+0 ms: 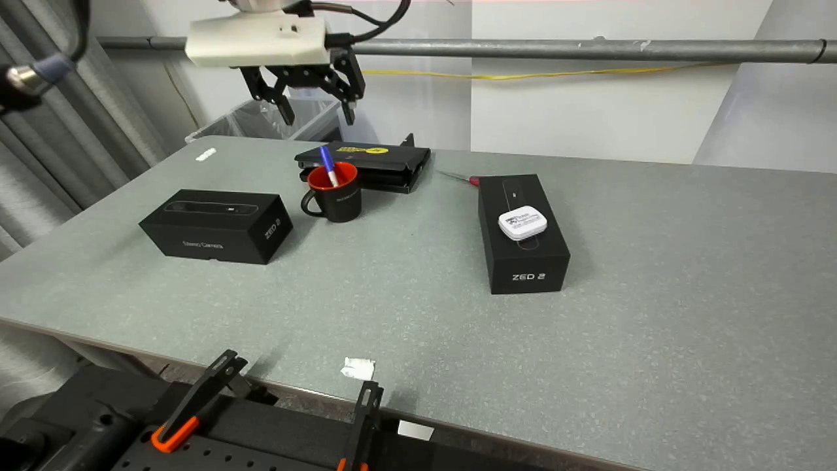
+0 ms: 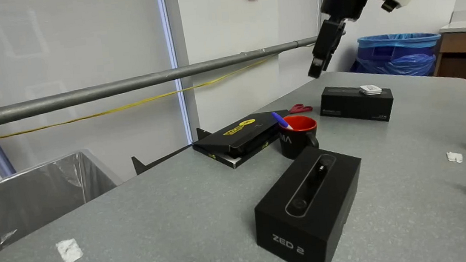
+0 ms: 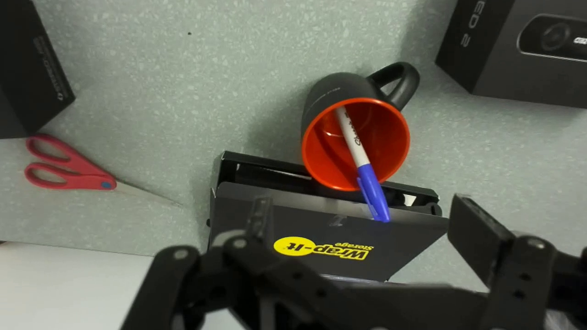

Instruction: Remove the marker from the black cup and put it on the table

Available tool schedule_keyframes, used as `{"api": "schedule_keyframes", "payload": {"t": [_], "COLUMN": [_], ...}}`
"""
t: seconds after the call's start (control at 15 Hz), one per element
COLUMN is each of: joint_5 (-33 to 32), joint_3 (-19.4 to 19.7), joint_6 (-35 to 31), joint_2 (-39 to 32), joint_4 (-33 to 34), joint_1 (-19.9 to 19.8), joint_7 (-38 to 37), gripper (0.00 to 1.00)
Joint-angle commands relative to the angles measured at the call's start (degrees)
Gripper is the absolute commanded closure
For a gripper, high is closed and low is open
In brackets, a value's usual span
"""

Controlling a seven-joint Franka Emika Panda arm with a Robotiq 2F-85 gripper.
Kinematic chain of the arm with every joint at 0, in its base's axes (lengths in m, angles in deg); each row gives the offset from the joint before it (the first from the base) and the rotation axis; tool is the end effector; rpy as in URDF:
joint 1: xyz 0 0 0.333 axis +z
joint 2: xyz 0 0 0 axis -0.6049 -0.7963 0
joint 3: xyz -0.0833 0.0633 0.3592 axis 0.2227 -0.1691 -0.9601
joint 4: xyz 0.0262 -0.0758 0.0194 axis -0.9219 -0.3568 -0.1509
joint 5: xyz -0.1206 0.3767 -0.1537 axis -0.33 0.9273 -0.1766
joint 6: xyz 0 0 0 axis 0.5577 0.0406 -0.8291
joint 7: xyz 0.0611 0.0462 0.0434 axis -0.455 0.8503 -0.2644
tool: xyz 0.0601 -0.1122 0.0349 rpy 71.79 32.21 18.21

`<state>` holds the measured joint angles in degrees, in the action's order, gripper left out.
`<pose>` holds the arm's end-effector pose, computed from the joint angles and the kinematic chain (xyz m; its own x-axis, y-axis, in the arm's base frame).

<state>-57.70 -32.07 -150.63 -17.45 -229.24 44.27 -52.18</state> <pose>0.5210 0.0531 0.3156 0.9403 0.1777 0.2902 0.1936 -0.9807 -0.0265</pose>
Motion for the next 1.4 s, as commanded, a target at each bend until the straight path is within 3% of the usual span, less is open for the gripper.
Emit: {"api": "schedule_keyframes", "payload": {"t": [0.0,0.47,0.93,1.33], "joint_5": [-0.2,0.0,-1.0,-6.5], "joint_3": [-2.0,-2.6,-5.1,-5.3], "joint_6": [-0.3,-0.3,-3.6,-3.9], "joint_2": [-1.9,-3.9,-13.3,-22.0], "joint_4": [1.2,3.5,10.8,18.3], "joint_1": [-1.8,-2.0,-2.2,-2.2], "joint_7": [-0.5,-0.6,0.8,0.3], "gripper": [0.0,0.0,0.0,0.0]}}
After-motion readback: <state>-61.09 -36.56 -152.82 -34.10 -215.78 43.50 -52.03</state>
